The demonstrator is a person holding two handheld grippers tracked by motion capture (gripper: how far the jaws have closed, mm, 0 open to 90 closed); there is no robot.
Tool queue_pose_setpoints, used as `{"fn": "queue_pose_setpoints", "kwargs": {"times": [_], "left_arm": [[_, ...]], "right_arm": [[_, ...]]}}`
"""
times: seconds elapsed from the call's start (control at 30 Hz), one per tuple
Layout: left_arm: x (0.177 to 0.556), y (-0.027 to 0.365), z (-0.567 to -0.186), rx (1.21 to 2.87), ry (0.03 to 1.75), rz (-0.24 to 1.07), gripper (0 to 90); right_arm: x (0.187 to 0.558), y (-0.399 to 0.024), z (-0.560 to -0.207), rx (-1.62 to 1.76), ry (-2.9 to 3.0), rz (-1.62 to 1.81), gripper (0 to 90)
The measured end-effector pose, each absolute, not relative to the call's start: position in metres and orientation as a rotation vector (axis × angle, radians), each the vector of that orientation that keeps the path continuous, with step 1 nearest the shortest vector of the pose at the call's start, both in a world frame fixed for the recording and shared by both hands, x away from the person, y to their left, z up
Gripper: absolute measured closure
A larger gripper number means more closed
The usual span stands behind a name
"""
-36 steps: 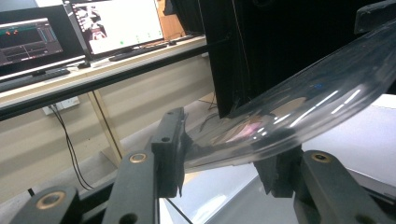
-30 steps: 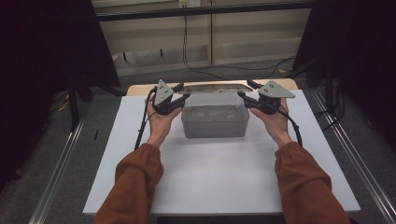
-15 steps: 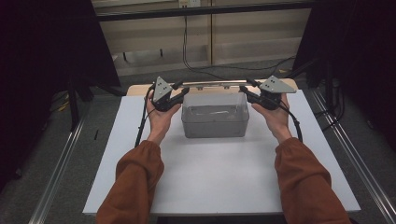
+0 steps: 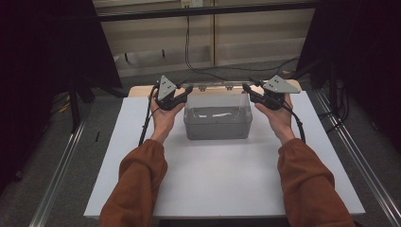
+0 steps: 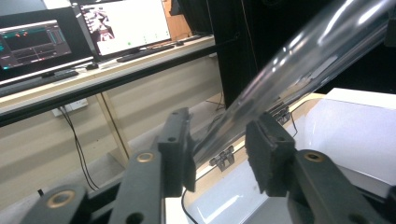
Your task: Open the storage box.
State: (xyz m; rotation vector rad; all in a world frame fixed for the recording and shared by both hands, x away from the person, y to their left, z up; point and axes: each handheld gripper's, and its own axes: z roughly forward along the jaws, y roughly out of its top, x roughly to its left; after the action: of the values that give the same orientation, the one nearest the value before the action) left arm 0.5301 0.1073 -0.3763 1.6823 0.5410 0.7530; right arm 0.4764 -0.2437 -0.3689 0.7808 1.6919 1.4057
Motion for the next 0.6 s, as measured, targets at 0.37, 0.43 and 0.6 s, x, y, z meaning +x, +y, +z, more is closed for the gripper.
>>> {"fn": "queue_pose_setpoints", "kwargs": {"times": [0.37, 0.43, 0.6], "left_arm": [[0.538, 0.109, -0.377, 1.655, 0.557, 0.754, 64.9], [0.539, 0.108, -0.378, 1.650, 0.559, 0.754, 65.0], [0.542, 0.108, -0.378, 1.658, 0.558, 0.768, 64.7]], "right_arm": [[0.485, -0.244, -0.363, 0.789, 1.679, 1.413, 63.8], [0.485, -0.244, -0.362, 0.788, 1.683, 1.411, 64.2], [0.488, -0.244, -0.360, 0.788, 1.677, 1.413, 64.3]]}}
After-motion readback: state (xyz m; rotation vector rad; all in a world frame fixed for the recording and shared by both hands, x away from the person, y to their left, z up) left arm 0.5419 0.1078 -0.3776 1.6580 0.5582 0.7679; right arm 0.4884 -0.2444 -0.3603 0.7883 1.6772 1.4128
